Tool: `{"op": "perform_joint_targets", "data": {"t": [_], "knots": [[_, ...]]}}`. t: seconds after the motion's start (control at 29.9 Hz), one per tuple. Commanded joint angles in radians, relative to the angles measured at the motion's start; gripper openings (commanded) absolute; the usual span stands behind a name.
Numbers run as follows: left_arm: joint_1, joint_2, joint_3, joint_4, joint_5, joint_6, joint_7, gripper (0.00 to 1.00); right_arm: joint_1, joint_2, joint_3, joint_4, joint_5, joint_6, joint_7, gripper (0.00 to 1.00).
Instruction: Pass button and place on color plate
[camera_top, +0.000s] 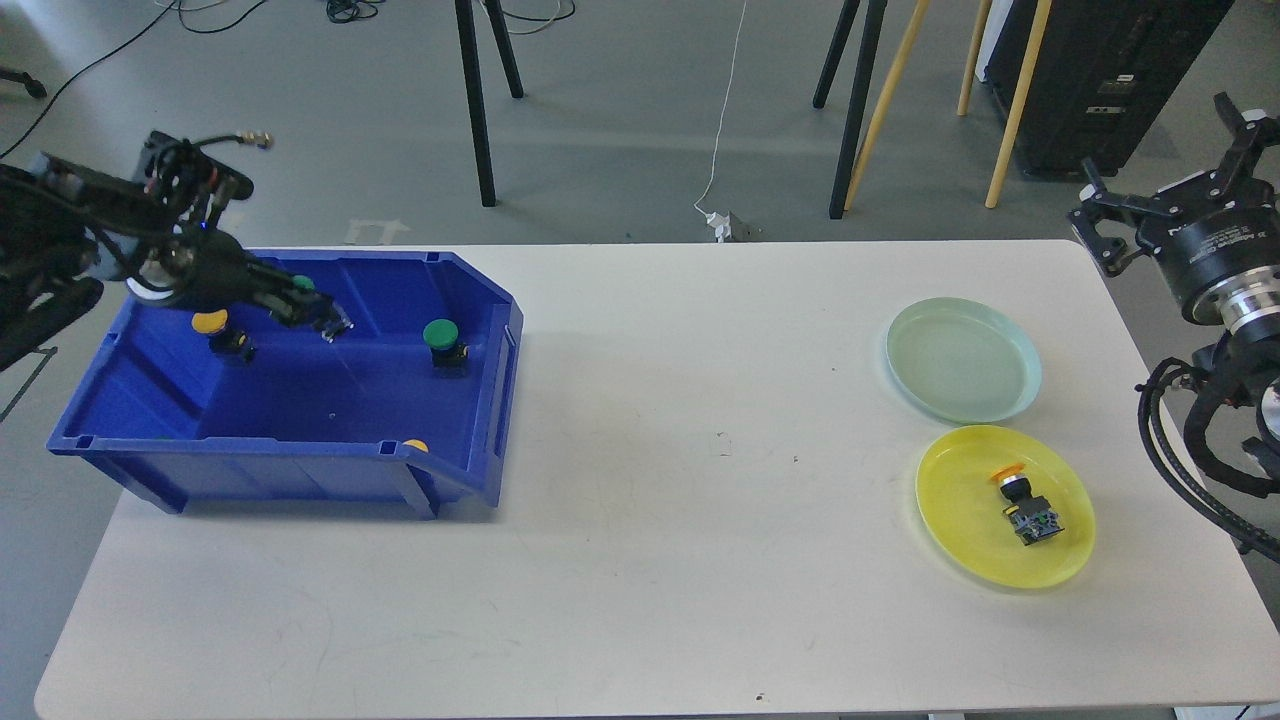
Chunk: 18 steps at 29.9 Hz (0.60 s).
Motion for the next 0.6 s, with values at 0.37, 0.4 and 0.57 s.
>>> {"op": "perform_joint_targets", "data": {"t": [0.37,0.4,0.57], "knots": [[0.02,-0.509,-0.382,0.044,-0.633,0.0,0.0,0.07,-0.289,-0.103,0.003,0.11,-0.548,0.2,0.011,1.0],[0.02,-0.563,-0.384,0.086,-0.624,0.0,0.0,0.07,-0.303,-0.103,0.007,0.112,-0.547,0.248,0.011,1.0],[0.032,-0.703,-0.366,0.169,-0.567,0.0,0.0,0.07,-0.298,-0.087,0.009,0.109,-0.547,0.371,0.003,1.0]]}}
